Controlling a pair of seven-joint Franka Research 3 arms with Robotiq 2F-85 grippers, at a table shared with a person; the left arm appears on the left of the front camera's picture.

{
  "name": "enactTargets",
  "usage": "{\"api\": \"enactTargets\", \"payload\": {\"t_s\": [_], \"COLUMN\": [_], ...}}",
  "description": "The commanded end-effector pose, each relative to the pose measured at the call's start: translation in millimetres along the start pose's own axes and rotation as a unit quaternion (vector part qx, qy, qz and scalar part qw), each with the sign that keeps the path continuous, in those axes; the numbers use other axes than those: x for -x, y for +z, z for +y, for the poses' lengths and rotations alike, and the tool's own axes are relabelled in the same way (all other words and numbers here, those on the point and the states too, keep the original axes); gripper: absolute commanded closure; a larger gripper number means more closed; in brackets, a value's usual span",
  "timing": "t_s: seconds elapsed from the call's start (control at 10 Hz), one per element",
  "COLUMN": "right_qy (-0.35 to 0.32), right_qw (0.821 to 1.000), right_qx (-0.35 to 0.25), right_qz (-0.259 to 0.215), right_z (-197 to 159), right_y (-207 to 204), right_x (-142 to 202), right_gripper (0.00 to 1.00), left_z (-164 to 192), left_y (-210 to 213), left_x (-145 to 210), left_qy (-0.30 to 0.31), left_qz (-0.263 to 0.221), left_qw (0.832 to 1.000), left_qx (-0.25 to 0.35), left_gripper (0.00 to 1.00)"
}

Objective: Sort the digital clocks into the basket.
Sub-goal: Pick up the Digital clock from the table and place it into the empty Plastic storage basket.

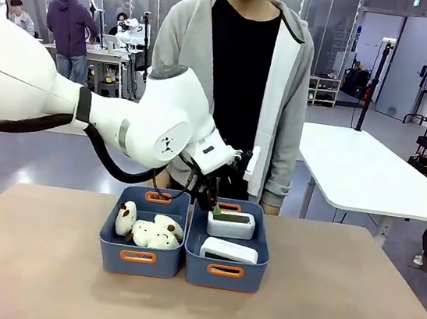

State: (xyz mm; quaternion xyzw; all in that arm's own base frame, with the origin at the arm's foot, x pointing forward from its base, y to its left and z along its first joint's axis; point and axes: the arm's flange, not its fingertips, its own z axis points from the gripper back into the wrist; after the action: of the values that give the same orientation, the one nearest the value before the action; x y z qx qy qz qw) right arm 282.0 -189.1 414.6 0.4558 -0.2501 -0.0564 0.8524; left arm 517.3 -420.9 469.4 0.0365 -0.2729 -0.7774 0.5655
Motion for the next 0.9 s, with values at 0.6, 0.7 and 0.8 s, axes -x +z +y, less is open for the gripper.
{"api": "enactTargets", "payload": {"t_s": [0.6,0.7,0.8], "right_qy": [-0.004,-0.004,-0.004], "right_qw": [1.000,1.000,1.000], "right_qx": [-0.001,-0.001,-0.001], "right_qz": [0.001,0.001,0.001], "right_z": [1,1,1], "right_y": [1,1,1], "right_x": [0,0,0], "right_gripper": [0.00,0.00,0.00], "left_z": [0,0,0], "left_y": [0,0,0], "left_x": [0,0,0], "left_qy": [0.000,0.000,0.000], "left_qz": [0.000,0.000,0.000], "left_qw": [1.000,1.000,1.000], "left_qx": [0.000,0.000,0.000], "left_gripper": [0.00,0.00,0.00]}}
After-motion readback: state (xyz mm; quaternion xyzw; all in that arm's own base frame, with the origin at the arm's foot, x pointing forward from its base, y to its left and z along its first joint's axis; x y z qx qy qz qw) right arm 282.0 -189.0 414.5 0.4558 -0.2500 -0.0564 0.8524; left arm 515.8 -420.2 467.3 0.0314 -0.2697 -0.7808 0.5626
